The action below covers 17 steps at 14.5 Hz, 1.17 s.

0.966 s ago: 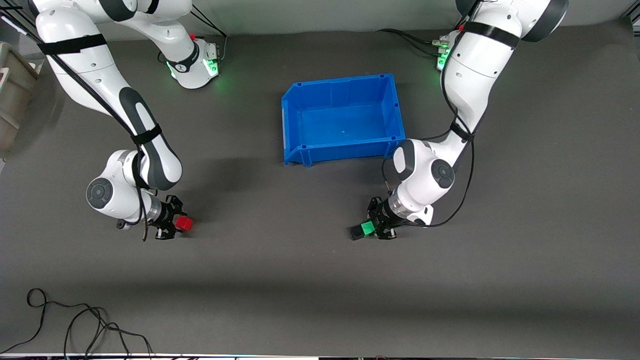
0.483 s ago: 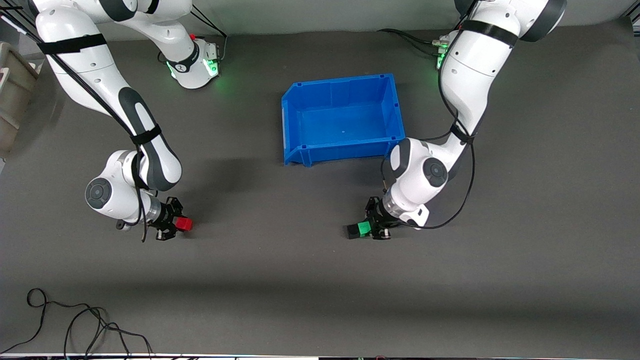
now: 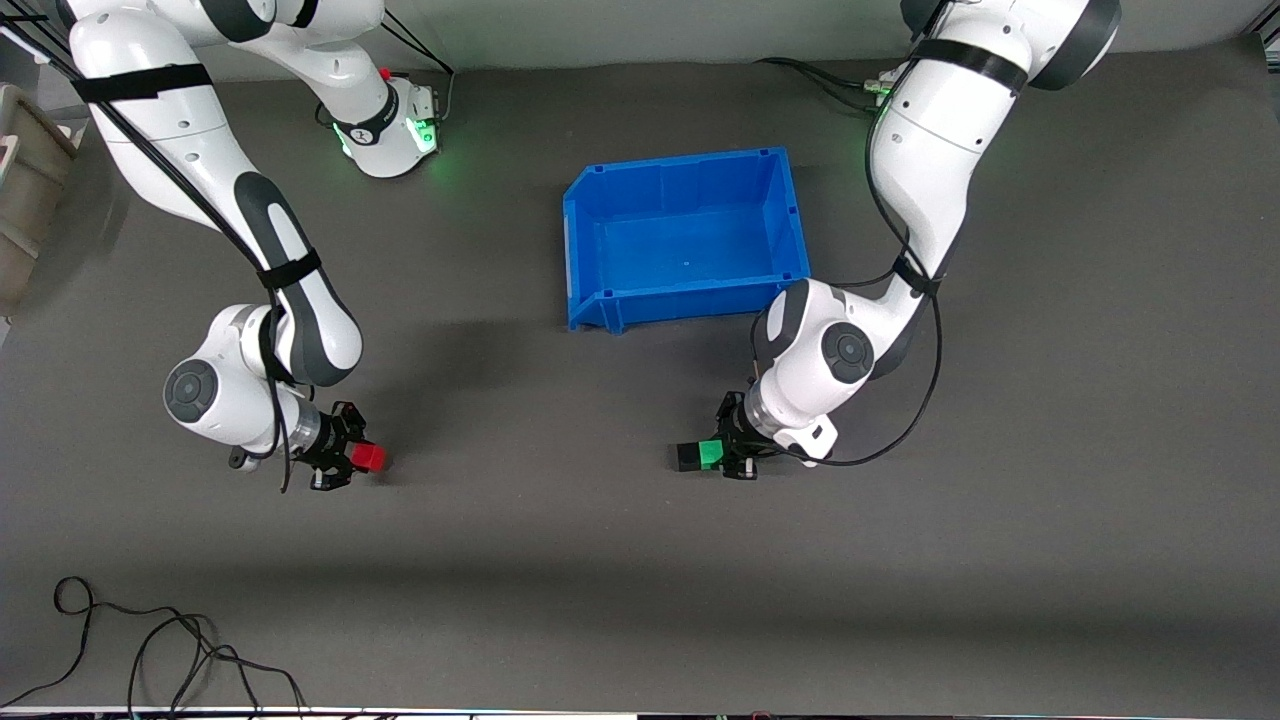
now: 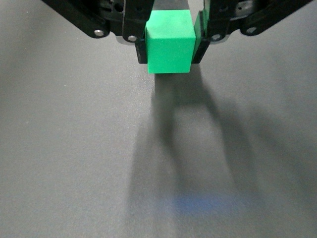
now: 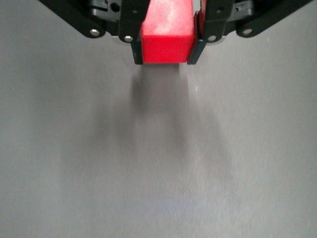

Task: Attach green and red cubes to black cube
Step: 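Carry the red cube toward the black cube with the right gripper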

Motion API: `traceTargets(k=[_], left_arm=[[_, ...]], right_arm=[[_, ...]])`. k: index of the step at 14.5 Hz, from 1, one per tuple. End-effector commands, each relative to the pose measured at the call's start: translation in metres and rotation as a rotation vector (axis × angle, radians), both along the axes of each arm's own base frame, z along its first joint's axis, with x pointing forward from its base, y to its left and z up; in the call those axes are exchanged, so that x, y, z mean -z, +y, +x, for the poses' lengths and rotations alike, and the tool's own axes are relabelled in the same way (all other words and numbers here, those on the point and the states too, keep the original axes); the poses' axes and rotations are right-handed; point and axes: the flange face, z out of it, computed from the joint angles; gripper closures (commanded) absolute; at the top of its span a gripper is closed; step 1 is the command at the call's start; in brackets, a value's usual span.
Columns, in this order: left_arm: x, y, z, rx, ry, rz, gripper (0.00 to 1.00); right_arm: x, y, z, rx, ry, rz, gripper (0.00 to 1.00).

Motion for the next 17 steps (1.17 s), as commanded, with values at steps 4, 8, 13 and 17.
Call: traceTargets(k=[4,8,13,17], left_arm=[[0.006,-0.01,0.005,0.006,0.003,0.002,0.95],[0.006,-0.015,0.002,0.036,-0.005,0.014,0.95],[0.006,-0.016,0.001,0.037,-0.004,0.014,0.9],[0.006,-0.015,0.002,0.034,-0.003,0.013,0.75]], right_arm=[[-0.034,0.091,0.033,-0.011,-0.017,0.129,1.0],[-0.037,0.173,0.045,-0.018,-0.044,0.144,1.0],[-0.044,0.236,0.04,-0.085,-0.072,0.149,1.0],[-0.053,0.265,0.034,-0.116,-0.085,0.164,1.0]])
